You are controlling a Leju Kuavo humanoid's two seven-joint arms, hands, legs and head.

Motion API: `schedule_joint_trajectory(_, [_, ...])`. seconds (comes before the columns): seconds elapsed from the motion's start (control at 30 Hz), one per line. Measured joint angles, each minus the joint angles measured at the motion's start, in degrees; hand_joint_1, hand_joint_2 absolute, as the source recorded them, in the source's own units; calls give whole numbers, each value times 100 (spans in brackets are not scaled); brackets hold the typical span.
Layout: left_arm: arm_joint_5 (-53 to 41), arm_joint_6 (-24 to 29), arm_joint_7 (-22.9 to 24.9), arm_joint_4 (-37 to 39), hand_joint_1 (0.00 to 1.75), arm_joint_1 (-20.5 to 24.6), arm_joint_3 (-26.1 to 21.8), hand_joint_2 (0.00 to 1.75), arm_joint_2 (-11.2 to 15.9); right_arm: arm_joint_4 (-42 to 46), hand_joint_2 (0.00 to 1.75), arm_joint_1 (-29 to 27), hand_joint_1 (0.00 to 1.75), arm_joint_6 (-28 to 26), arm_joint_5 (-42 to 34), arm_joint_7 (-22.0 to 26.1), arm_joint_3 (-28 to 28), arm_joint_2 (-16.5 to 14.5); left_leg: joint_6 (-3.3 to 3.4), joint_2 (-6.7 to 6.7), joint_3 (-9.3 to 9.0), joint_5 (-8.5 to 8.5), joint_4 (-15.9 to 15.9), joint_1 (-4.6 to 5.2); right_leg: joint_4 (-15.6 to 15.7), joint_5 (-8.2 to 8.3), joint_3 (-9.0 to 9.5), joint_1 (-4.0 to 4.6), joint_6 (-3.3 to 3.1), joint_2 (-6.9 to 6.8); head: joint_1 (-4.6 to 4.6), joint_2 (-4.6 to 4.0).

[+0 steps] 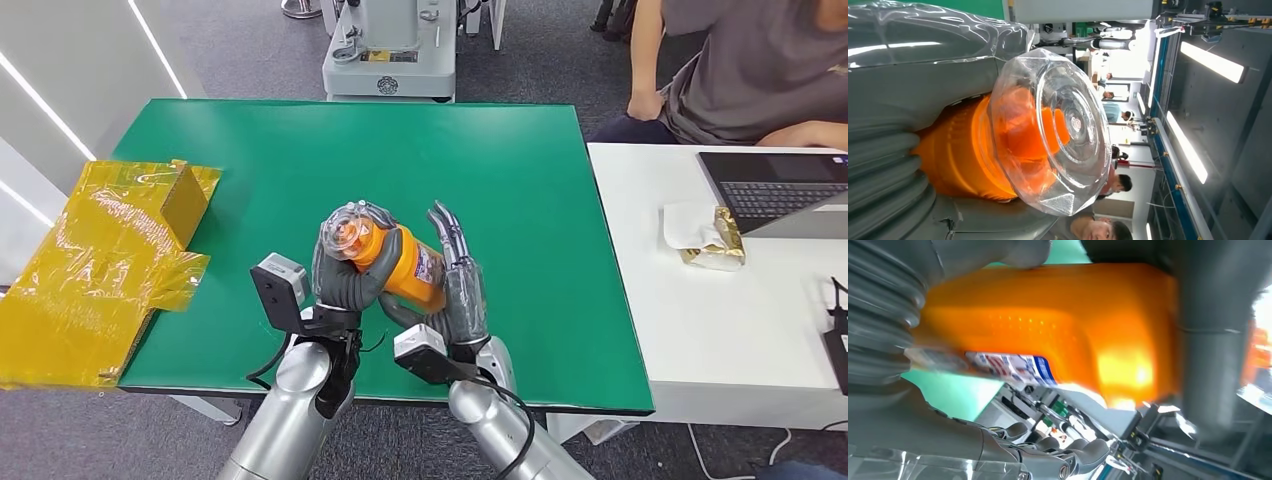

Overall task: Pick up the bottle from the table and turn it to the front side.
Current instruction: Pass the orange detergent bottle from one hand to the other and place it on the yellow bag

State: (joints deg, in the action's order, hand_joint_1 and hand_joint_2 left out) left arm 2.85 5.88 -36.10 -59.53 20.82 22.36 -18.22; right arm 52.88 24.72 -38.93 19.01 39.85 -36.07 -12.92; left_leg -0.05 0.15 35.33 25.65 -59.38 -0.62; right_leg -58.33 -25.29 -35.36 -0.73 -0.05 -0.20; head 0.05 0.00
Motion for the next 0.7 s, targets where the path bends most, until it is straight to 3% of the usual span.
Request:
schedule_joint_trajectory(0.1, [-68,64,4,-2,175,-2,-4,175,16,458,175,-249,0,-5,48,1,31,39,-2,-5,1,1,0,0,0,-2,0,0,0,-5,1,0])
schedule_joint_trajectory(0.43, [-558,268,111,-188,175,-45,-230,175,173,3181,175,-1870,0,-24,574,37,249,64,-8,-8,5,9,4,-1,0,-15,-2,0,-5,-10,-1,0])
schedule_joint_trajectory(0.7, [-804,428,75,-191,175,-47,-386,175,305,4441,175,-2423,0,-22,739,37,456,126,-9,-6,3,9,3,-1,0,-14,-1,0,-6,-8,1,0])
